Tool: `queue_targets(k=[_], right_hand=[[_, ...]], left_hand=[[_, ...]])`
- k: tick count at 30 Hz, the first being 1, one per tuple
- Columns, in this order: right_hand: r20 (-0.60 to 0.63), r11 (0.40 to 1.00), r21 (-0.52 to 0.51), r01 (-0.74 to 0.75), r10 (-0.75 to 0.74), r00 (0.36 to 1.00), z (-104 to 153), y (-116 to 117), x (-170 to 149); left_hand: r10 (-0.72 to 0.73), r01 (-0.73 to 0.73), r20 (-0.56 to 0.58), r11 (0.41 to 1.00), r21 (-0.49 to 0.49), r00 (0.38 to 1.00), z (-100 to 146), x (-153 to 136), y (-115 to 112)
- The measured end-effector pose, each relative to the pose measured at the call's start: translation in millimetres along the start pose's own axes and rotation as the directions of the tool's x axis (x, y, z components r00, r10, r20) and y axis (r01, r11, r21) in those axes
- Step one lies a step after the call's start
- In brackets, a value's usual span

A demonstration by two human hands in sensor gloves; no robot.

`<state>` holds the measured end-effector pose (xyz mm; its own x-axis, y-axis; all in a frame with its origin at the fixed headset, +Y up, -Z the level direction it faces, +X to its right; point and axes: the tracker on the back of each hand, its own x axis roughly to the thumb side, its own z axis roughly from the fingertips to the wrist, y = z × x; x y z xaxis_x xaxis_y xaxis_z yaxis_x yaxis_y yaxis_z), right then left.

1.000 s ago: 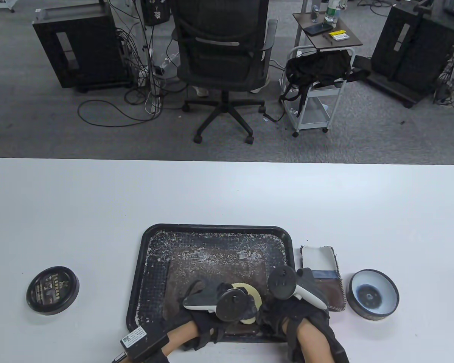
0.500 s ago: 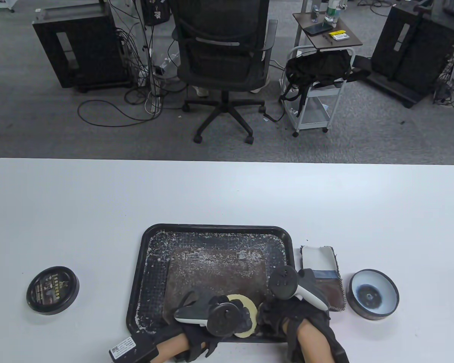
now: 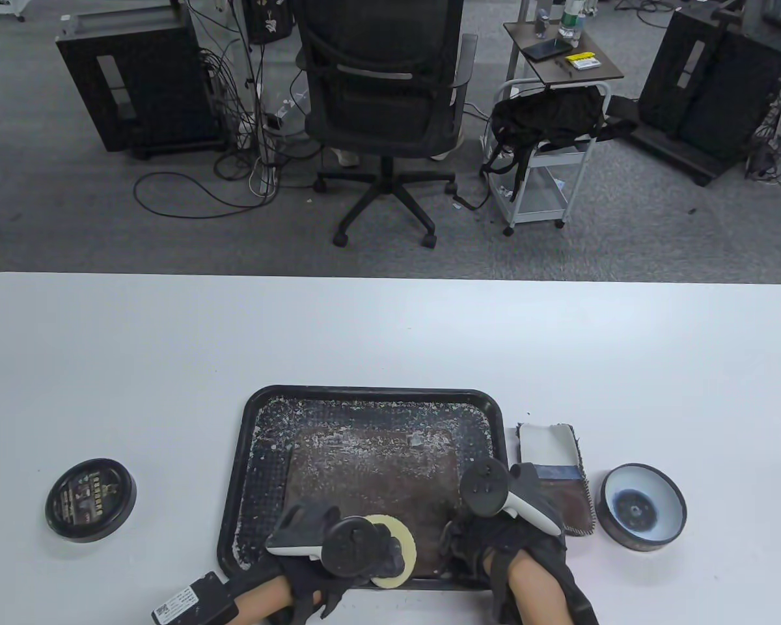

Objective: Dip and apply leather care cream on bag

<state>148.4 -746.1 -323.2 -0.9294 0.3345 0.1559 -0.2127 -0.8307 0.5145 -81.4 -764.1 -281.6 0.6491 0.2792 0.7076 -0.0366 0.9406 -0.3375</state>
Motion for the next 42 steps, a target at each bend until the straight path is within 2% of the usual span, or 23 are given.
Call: queue_targets(k=[18, 21, 31, 37, 42], right_hand=[[-0.005, 1.0, 0.001, 0.023, -0.023, 1.0, -0.8, -0.9, -1.9], [-0.004, 0.999, -0.003, 0.036, -0.036, 0.999, -0.2, -0.4, -3.3], [-0.001, 0.999, 0.003, 0.051, -0.051, 0.999, -0.9, -1.4, -5.4], [0.022, 0.997, -0.008, 0.077, -0.077, 0.997, -0.1, -0.7, -8.8], [0.098, 0.992, 0.0, 0.124, -0.123, 0.988, 4.2, 2.1, -15.1]], left_hand=[[0.004, -0.005, -0.059, 1.0, -0.03, 0.998, 47.7, -36.1, 3.2], [-0.032, 0.031, -0.06, 0.999, -0.02, 0.998, 54.8, -39.7, 4.1], [-0.03, 0.027, -0.132, 0.999, -0.025, 0.991, 83.8, -62.8, 7.6], [-0.004, 0.004, -0.142, 1.0, -0.003, 0.99, 96.0, -74.6, 5.8], [-0.008, 0.008, -0.157, 1.0, 0.001, 0.987, 102.2, -76.5, 5.5]])
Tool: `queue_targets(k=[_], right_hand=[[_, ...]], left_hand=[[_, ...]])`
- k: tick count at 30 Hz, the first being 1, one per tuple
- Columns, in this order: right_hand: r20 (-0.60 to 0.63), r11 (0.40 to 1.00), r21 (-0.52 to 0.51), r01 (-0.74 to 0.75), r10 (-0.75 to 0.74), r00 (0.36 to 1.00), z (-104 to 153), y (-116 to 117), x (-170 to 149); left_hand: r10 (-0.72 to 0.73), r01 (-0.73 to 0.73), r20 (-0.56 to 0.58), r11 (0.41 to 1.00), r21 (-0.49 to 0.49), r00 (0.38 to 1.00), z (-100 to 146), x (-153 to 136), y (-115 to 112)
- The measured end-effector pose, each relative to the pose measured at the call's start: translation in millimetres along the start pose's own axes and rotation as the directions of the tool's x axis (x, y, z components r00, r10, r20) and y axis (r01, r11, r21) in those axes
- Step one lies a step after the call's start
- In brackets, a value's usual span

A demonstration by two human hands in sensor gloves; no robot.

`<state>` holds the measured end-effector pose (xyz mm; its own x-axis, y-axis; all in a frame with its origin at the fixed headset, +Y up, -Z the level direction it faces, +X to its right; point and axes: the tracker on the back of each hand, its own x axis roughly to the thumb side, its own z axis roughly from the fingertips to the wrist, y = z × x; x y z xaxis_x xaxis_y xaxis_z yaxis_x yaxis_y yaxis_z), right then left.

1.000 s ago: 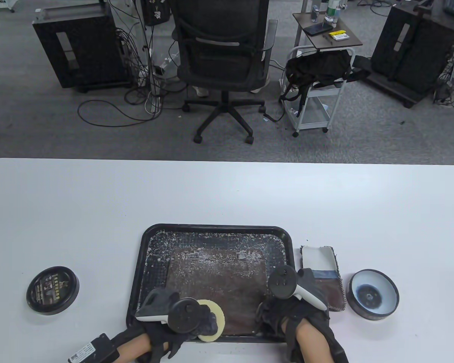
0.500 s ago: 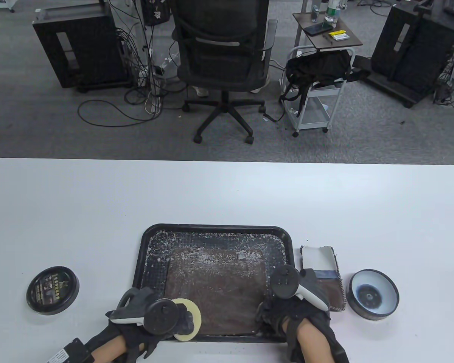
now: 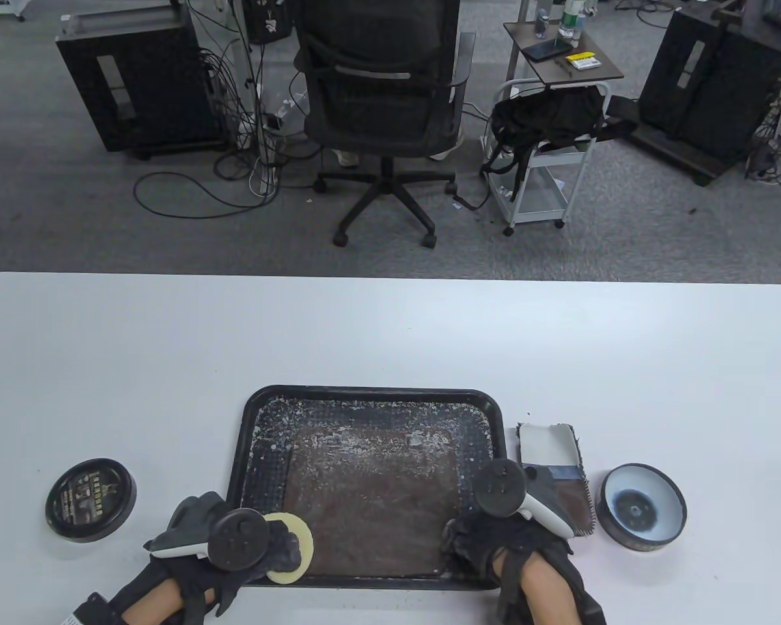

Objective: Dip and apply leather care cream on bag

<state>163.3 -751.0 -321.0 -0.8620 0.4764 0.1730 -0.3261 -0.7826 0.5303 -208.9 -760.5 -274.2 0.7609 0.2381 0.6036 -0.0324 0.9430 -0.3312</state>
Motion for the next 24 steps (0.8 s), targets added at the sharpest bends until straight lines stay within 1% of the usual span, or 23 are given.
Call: queue_targets(k=[2, 6, 10, 12, 15, 17, 18, 19, 20, 21, 22, 23, 24], right_hand=[[0.004, 1.0, 0.011, 0.028, -0.028, 1.0, 1.5, 0.9, -1.2], [0.007, 1.0, 0.011, 0.022, -0.022, 1.0, 1.0, 0.6, -1.2], [0.033, 0.999, -0.006, 0.054, -0.054, 0.998, 2.8, -0.8, -2.5], [0.058, 0.997, -0.028, 0.07, -0.069, 0.996, 4.7, -1.9, -0.3], [0.086, 0.993, -0.058, 0.103, -0.098, 0.991, 9.6, -5.4, 4.7], [0.098, 0.985, -0.126, 0.119, -0.107, 0.989, 13.5, -9.4, 8.3], [0.093, 0.982, -0.152, 0.114, -0.101, 0.991, 14.7, -10.6, 9.1], [0.072, 0.973, -0.214, 0.086, -0.072, 0.995, 16.9, -12.2, 10.8], [0.043, 0.963, -0.263, 0.052, -0.042, 0.998, 18.1, -12.8, 11.9], [-0.008, 0.951, -0.307, -0.04, 0.039, 0.999, 18.5, -12.8, 13.9], [-0.034, 0.944, -0.317, -0.094, 0.088, 0.996, 18.3, -12.0, 15.1], [-0.077, 0.931, -0.315, -0.183, 0.167, 0.983, 16.4, -9.1, 17.5], [-0.109, 0.924, -0.292, -0.246, 0.223, 0.969, 14.0, -6.0, 19.2]], left_hand=[[0.017, -0.017, -0.008, 1.0, -0.001, 1.0, 3.1, -2.4, -0.6], [0.019, -0.019, -0.032, 1.0, -0.007, 0.999, 9.8, -7.4, 0.5], [0.023, -0.022, -0.023, 0.999, 0.024, 0.999, 13.8, -7.6, 3.1], [0.035, -0.034, -0.015, 0.997, 0.063, 0.999, 16.6, -7.8, 7.9], [0.058, -0.055, -0.011, 0.987, 0.152, 0.998, 22.9, -9.7, 15.5], [0.071, -0.065, -0.018, 0.969, 0.238, 0.997, 26.2, -11.9, 19.2], [0.074, -0.066, -0.021, 0.964, 0.258, 0.997, 26.6, -12.4, 19.7], [0.077, -0.065, -0.029, 0.953, 0.297, 0.997, 27.3, -13.0, 20.3], [0.075, -0.06, -0.035, 0.947, 0.315, 0.997, 27.3, -13.0, 20.5], [0.066, -0.044, -0.05, 0.939, 0.342, 0.997, 27.6, -12.3, 20.7], [0.057, -0.032, -0.059, 0.934, 0.355, 0.997, 27.7, -11.7, 20.8], [0.04, -0.01, -0.075, 0.931, 0.365, 0.996, 27.6, -10.1, 21.0], [0.025, 0.008, -0.085, 0.93, 0.369, 0.996, 27.7, -8.6, 21.0]])
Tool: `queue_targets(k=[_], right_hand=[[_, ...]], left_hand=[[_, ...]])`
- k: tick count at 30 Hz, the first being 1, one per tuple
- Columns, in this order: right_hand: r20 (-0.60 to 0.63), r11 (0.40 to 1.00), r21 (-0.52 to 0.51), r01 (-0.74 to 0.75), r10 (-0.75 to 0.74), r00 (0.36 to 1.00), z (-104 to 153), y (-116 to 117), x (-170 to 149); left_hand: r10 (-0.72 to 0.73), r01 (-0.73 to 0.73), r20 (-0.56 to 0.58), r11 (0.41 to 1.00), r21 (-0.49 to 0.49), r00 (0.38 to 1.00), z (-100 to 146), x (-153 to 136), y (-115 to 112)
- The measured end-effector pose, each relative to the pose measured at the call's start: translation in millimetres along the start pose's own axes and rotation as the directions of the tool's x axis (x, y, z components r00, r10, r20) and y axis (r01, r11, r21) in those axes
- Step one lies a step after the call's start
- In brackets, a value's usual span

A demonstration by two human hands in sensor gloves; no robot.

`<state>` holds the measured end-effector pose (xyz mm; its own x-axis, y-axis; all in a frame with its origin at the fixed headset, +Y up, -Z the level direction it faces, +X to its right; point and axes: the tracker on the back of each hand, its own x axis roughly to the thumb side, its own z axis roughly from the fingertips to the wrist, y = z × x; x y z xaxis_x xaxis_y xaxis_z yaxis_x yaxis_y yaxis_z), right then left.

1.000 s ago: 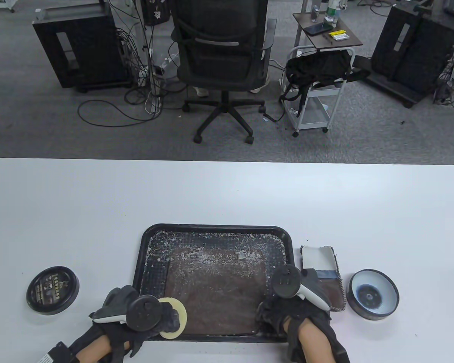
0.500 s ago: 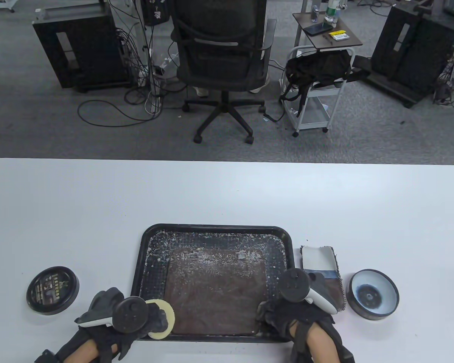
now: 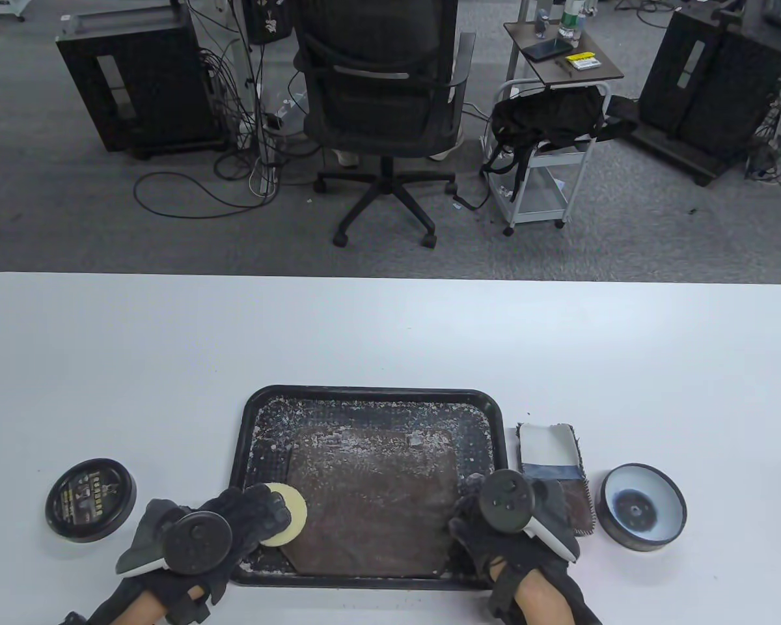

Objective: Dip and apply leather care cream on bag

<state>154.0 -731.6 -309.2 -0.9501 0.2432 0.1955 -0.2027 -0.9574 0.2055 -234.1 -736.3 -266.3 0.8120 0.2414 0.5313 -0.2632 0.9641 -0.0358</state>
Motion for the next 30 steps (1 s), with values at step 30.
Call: queue_targets(k=[30], right_hand=[[-0.191, 0.998, 0.037, -0.041, 0.048, 0.98, -17.4, 32.9, 26.6]], left_hand=[[-0.077, 0.093, -0.077, 0.971, 0.222, 0.994, 5.0, -0.4, 10.2]])
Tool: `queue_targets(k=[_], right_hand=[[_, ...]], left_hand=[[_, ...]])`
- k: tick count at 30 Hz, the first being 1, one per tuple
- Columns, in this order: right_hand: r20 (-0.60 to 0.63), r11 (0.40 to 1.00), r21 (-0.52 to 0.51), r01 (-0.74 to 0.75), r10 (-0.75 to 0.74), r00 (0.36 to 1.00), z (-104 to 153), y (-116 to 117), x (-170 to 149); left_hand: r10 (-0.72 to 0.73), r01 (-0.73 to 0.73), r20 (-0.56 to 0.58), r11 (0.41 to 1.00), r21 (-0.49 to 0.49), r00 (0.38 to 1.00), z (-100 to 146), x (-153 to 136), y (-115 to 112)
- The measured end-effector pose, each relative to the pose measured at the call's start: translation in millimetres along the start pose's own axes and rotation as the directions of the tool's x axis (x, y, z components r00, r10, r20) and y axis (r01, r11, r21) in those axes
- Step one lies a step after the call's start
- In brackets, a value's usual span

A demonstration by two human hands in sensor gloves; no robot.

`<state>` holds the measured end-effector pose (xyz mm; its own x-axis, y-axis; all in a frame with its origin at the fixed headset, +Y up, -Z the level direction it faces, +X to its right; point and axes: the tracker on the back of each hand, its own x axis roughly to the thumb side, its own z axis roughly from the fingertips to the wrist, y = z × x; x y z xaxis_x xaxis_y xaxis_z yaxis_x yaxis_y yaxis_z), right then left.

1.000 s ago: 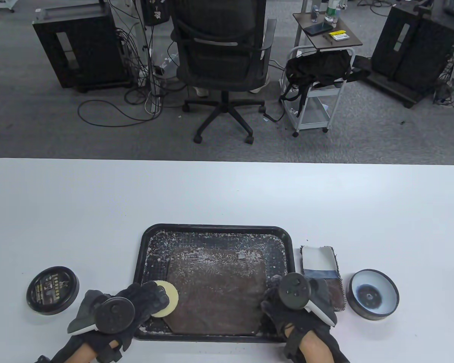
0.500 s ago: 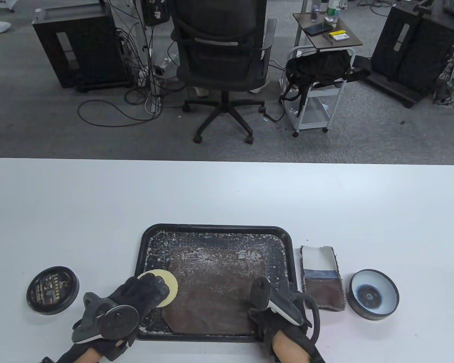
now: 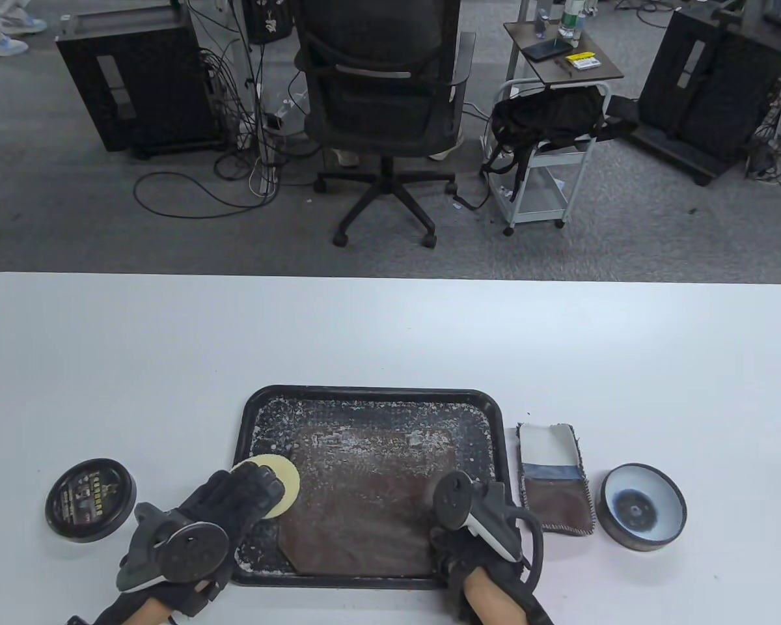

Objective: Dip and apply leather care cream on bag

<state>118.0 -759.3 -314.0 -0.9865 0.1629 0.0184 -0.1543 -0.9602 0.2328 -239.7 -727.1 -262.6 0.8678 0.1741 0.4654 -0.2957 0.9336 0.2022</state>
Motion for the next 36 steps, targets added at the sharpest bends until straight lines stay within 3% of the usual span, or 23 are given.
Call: queue_targets(k=[6, 11, 17, 26, 33, 36], right_hand=[[0.084, 0.984, -0.107, 0.144, -0.135, 0.987, 8.2, -18.4, -3.8], [0.138, 0.931, -0.191, 0.31, -0.287, 0.948, 15.3, -33.2, -11.4], [0.195, 0.813, -0.336, 0.476, -0.435, 0.879, 21.2, -47.9, -26.1], [0.18, 0.778, -0.528, 0.34, -0.288, 0.94, 38.5, -80.8, -60.4], [0.068, 0.754, -0.636, 0.162, -0.154, 0.986, 56.1, -105.2, -91.8], [0.013, 0.71, -0.698, 0.09, -0.114, 0.993, 65.2, -114.5, -100.9]], left_hand=[[0.016, -0.016, -0.011, 0.999, 0.028, 1.0, 1.2, -2.5, 4.6], [0.016, -0.016, -0.011, 1.0, 0.008, 1.0, 0.6, -2.6, 2.7], [0.001, -0.001, -0.012, 1.0, 0.023, 1.0, 1.0, -0.4, 6.8], [0.001, 0.0, -0.027, 0.999, 0.041, 1.0, 2.1, -0.8, 9.8], [0.004, -0.003, -0.035, 1.0, 0.03, 0.999, 1.4, -1.0, 9.0], [0.003, -0.002, -0.038, 1.0, 0.025, 0.999, 1.2, -1.0, 8.9]])
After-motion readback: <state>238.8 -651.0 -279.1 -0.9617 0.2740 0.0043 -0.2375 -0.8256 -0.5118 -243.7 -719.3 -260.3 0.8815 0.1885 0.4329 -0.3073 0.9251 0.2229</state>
